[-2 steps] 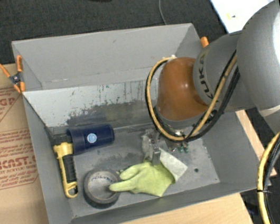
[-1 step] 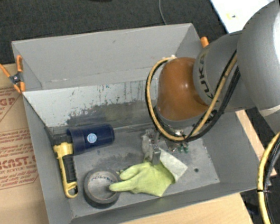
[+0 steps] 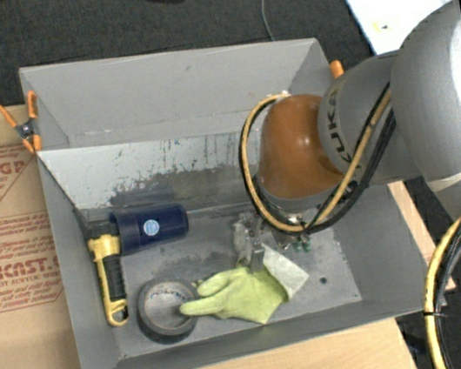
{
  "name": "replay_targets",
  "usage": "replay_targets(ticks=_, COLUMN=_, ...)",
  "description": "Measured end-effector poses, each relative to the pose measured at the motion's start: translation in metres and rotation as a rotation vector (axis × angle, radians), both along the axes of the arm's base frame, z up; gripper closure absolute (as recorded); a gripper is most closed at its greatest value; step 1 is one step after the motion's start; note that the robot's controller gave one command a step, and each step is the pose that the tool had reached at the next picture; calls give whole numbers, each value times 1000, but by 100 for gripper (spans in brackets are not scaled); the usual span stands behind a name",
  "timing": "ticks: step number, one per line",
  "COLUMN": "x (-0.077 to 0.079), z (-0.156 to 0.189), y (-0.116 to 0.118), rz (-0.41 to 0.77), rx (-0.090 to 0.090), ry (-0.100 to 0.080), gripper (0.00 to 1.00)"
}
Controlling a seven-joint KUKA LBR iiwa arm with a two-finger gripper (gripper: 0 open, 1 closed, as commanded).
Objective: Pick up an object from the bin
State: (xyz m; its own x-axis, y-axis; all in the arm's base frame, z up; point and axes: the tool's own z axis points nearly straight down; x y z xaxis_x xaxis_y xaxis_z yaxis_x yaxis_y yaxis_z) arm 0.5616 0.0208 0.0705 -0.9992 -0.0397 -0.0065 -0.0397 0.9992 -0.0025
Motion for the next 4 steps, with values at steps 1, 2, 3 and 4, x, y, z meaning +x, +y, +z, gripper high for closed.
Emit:
replay_targets(ticks=1, x=0, z=0, y=0, rz=0, rx=0, ry=0, gripper=100)
replay_targets(ticks=2, x=0, z=0, y=0, rz=0, rx=0, ry=0, gripper=100)
replay_targets(ticks=3, x=0, z=0, y=0, rz=0, rx=0, ry=0, gripper=100)
replay_targets(ticks=4, x=0, z=0, y=0, rz=0, rx=0, ry=0, gripper=100)
